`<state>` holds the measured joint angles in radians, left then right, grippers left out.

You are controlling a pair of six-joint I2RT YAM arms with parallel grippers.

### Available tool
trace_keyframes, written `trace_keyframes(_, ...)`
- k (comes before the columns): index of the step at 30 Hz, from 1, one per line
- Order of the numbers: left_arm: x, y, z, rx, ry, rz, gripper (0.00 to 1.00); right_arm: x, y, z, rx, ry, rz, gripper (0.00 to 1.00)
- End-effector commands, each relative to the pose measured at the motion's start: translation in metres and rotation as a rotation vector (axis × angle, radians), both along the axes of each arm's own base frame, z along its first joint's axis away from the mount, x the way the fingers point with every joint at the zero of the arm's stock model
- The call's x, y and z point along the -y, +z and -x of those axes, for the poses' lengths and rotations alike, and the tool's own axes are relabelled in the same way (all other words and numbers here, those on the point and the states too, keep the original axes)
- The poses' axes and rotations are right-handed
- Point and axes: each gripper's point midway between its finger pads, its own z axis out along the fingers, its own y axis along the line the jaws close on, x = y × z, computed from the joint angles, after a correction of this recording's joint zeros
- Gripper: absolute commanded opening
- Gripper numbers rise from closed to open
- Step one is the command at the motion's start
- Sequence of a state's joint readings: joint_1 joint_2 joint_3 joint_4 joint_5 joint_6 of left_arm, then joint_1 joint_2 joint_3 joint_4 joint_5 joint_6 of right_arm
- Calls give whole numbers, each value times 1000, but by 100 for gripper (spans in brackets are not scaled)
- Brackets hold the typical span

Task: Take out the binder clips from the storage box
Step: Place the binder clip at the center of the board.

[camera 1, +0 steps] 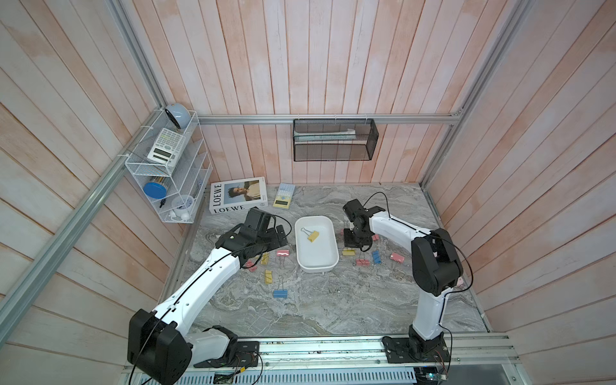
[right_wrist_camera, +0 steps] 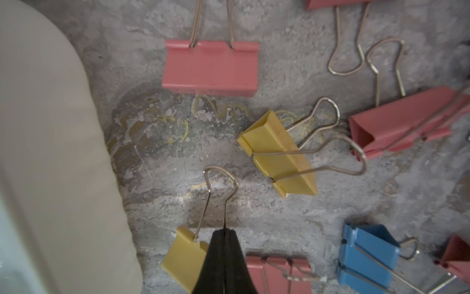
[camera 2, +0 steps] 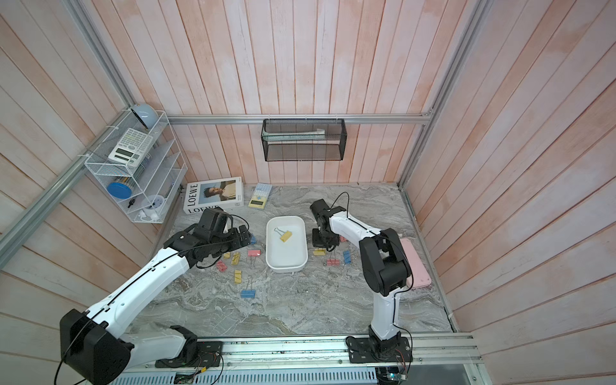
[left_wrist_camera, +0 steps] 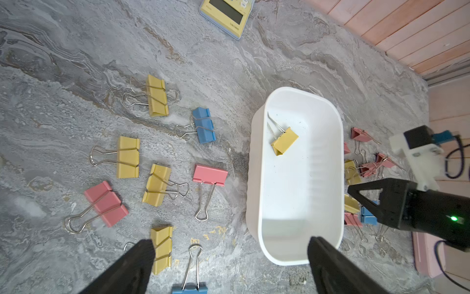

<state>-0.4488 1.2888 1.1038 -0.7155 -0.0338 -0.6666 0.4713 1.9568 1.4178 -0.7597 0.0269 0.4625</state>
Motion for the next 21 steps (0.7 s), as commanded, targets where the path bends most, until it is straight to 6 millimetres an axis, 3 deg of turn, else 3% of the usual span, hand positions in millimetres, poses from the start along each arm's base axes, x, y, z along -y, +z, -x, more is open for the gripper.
trace_keyframes(1, 13, 11, -12, 27, -22, 2, 96, 1, -10, -5, 0, 11, -3, 0)
trace_keyframes(2, 18, 12, -15, 26, -22, 4, 96, 2, -11, -4, -4, 12, -1, 1)
trace_keyframes(6, 38, 12, -29, 10, -18, 11, 87, 4, -4, -5, 16, 21, 6, 25)
trace_keyframes(10, 56, 5, -47, -30, 32, 43, 71, 7, 20, -4, 74, 22, -5, 45)
trace_keyframes(14, 74, -6, -65, -72, 98, 62, 47, 13, 50, -1, 149, 28, -16, 59)
trace_keyframes(17, 84, -18, -79, -108, 157, 61, 40, 16, 72, 4, 199, 37, -28, 73)
trace_keyframes(21, 97, -39, -95, -154, 222, 74, 30, 22, 95, 14, 247, 45, -43, 83)
